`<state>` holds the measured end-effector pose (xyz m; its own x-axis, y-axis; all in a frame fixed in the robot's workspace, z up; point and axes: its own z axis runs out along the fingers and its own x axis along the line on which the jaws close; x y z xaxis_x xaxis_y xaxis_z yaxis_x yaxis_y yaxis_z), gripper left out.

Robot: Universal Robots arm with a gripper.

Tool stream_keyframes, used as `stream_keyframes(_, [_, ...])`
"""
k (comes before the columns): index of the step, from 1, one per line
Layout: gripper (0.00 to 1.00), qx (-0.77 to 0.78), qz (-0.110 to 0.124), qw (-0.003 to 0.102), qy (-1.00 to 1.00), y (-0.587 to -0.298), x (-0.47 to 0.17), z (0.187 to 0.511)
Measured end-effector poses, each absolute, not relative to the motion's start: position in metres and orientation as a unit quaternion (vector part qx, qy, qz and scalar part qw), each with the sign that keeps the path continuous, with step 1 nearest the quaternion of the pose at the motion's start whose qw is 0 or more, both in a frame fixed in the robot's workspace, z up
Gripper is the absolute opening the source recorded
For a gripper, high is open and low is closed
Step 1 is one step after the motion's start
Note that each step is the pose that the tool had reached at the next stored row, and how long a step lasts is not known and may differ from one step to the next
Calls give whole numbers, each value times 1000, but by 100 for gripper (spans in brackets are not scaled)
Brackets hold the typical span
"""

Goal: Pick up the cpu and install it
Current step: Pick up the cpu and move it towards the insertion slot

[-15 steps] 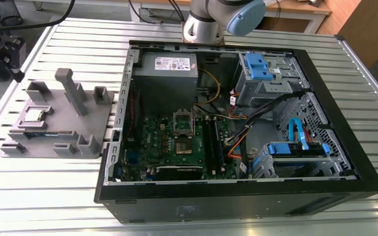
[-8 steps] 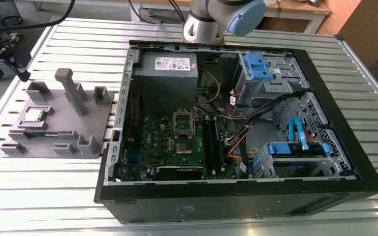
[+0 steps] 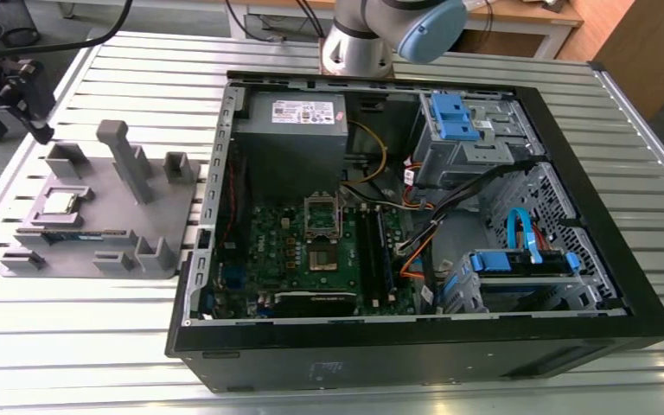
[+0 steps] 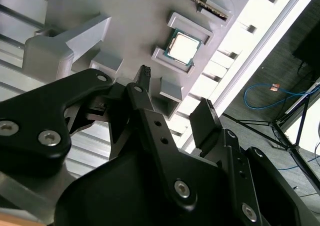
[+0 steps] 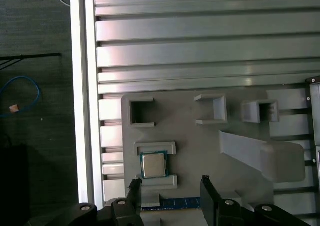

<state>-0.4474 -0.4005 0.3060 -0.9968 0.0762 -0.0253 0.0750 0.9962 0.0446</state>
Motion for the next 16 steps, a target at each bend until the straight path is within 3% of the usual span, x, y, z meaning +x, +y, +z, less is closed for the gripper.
stream_keyframes(16, [59, 38, 22, 13, 999, -401, -447, 294])
